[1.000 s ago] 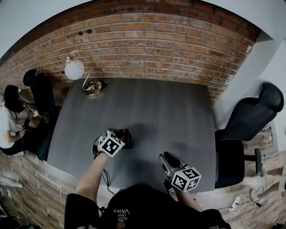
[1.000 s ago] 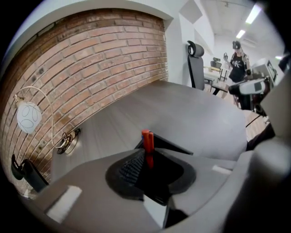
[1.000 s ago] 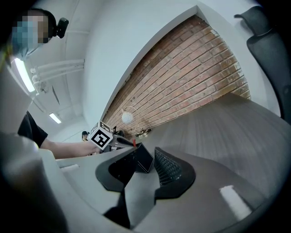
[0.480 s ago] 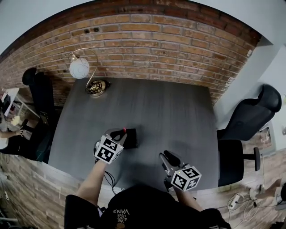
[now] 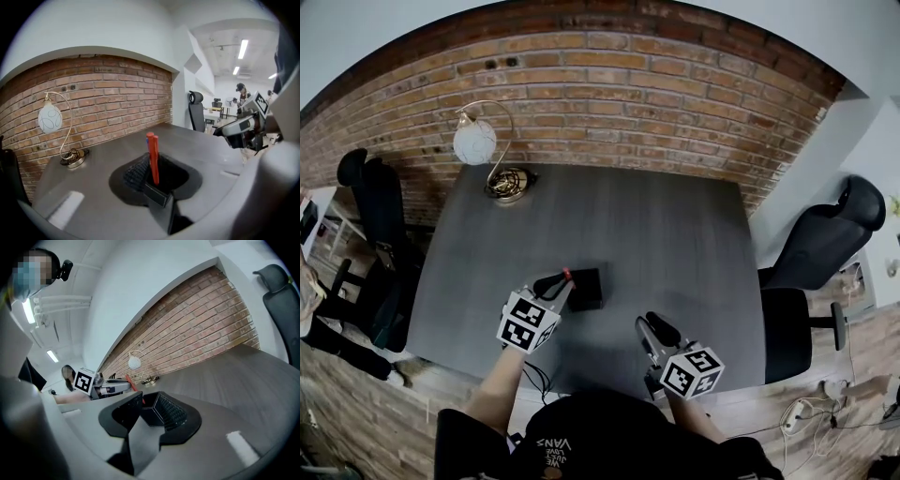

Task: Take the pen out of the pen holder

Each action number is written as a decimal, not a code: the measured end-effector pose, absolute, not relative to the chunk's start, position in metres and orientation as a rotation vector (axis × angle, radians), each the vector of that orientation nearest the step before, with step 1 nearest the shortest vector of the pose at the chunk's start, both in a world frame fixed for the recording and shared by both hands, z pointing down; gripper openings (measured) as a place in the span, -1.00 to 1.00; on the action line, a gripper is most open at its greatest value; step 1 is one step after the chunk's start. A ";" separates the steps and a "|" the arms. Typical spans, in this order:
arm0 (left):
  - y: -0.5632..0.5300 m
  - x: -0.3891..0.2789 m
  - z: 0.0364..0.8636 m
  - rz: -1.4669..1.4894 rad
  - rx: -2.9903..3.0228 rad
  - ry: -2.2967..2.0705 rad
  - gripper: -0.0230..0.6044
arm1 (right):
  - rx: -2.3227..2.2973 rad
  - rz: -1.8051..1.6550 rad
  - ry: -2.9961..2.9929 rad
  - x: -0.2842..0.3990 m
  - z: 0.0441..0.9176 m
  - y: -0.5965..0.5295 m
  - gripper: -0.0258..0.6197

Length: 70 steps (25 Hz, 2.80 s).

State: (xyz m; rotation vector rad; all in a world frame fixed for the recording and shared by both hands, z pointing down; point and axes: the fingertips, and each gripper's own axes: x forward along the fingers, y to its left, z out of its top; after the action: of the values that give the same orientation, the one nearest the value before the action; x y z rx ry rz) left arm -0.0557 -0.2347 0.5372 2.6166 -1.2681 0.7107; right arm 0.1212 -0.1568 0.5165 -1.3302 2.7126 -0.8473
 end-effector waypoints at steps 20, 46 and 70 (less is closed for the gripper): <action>-0.192 -0.105 0.519 0.526 2.693 -1.244 -0.56 | -1.462 -0.651 2.654 0.077 0.496 -0.152 -0.75; -0.132 -0.154 0.543 0.410 2.641 -1.201 -0.56 | -1.549 -0.649 2.609 0.028 0.511 -0.115 -0.92; -0.115 -0.148 0.557 0.387 2.597 -1.164 -0.56 | -1.585 -0.701 2.623 0.023 0.530 -0.111 -0.92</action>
State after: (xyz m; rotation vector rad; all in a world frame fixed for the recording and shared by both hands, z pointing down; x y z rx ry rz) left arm -0.1483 -0.1148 0.5573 2.5970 -1.1636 0.3873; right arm 0.0229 -0.1115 0.5304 -1.5845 2.6227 -0.7012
